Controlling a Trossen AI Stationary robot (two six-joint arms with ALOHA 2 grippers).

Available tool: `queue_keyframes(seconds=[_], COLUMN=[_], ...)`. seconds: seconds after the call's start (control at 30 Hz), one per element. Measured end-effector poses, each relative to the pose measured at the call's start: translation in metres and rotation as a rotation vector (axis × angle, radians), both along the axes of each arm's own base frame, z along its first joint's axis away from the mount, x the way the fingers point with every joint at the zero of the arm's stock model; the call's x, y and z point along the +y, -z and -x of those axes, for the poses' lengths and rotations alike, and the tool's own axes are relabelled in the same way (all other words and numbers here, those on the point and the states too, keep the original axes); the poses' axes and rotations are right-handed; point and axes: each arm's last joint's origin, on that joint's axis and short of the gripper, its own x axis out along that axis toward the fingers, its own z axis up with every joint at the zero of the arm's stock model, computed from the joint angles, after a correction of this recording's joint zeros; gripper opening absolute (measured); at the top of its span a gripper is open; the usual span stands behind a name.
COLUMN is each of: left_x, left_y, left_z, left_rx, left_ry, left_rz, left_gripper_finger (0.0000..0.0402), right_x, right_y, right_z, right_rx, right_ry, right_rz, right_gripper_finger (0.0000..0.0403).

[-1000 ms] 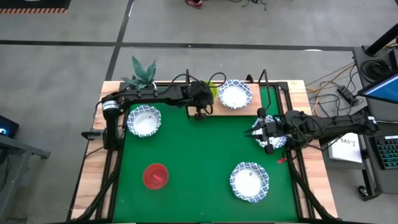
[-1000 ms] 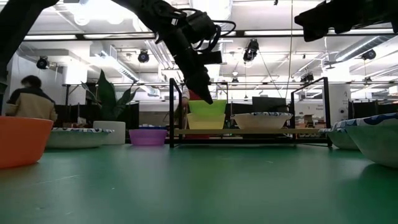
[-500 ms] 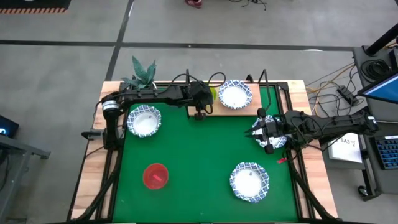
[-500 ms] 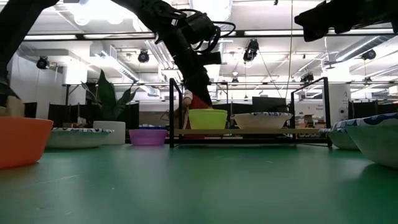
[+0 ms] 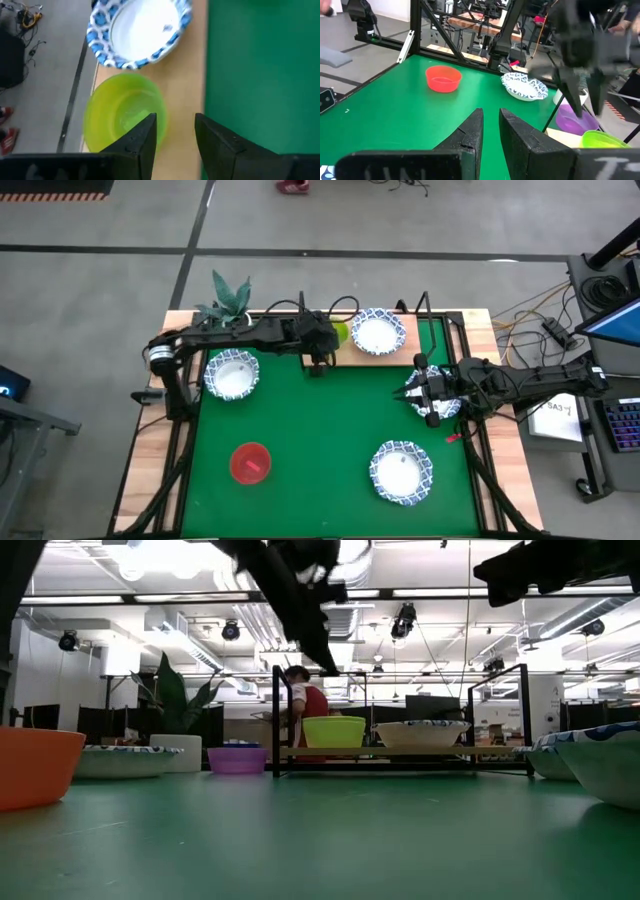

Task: Place and stack bowls onto a shelf
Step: Stack the top right white bowl into the white bowl on the shelf

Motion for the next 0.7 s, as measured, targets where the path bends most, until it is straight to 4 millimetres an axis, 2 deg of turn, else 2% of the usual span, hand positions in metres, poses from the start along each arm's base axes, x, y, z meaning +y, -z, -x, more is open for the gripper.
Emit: queue_keyframes(seconds=[0.17,0.3,0.5,0.7], left_x=[-0.038,-0.066,-0.099,-0.109], left_y=[-0.021,-0.030,-0.023,-0.013], left_z=[0.017,0.032,0.056,0.088], left_rx=[0.017,0.029,0.033,-0.068], left_ry=[0.104,0.179,0.258,0.263], left_rz=[0.135,0.216,0.224,0.243], left_gripper_finger=[0.0108,0.0105,0.0102,0.0102], right_x=[0.000,-0.003,-0.004,-0.004], right_y=[0.000,0.001,0.003,-0.005], right_z=[0.000,-0.001,-0.006,-0.018], right_rx=[0.003,0.010,0.031,0.054], right_ry=[0.013,0.104,0.173,0.200], right_rz=[-0.014,-0.037,-0.077,-0.184], right_gripper_finger=[0.0052,0.0052,0.0052,0.0052])
